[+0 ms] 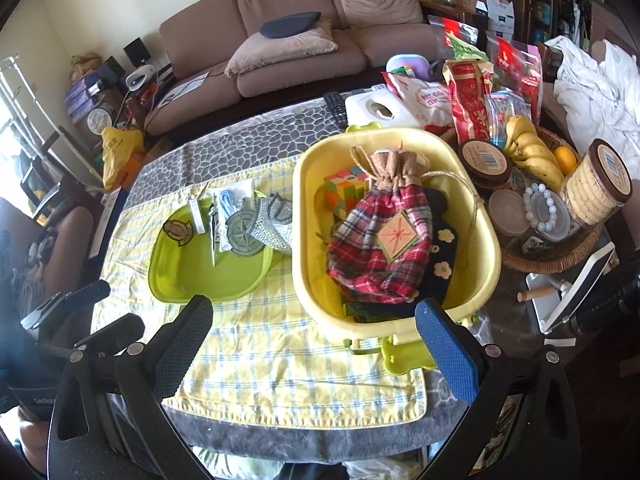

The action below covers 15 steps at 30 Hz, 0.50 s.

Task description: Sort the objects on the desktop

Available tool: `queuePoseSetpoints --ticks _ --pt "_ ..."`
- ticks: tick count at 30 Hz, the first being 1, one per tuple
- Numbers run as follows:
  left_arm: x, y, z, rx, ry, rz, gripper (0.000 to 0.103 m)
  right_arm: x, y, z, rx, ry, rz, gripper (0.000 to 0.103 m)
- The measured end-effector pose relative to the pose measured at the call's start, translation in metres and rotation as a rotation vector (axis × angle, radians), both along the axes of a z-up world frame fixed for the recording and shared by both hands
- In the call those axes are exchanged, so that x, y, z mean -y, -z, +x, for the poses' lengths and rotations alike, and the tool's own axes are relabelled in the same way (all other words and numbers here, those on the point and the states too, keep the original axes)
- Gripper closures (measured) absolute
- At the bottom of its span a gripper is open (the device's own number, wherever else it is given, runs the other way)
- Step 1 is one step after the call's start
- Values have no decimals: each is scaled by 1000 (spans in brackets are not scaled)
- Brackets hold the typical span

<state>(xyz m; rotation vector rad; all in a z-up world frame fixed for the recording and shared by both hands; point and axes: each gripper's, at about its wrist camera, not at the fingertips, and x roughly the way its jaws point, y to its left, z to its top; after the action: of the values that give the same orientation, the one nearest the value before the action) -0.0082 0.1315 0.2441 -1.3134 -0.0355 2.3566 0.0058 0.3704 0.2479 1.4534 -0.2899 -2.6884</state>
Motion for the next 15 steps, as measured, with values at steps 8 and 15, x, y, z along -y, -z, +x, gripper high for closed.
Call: queuePoseSetpoints --ticks 8,15 --pt "73 0 -13 -28 -95 -31 0 47 2 -5 -21 -66 11 1" --pt "144 19 -36 -4 -206 14 0 88 12 -24 -48 -121 14 1"
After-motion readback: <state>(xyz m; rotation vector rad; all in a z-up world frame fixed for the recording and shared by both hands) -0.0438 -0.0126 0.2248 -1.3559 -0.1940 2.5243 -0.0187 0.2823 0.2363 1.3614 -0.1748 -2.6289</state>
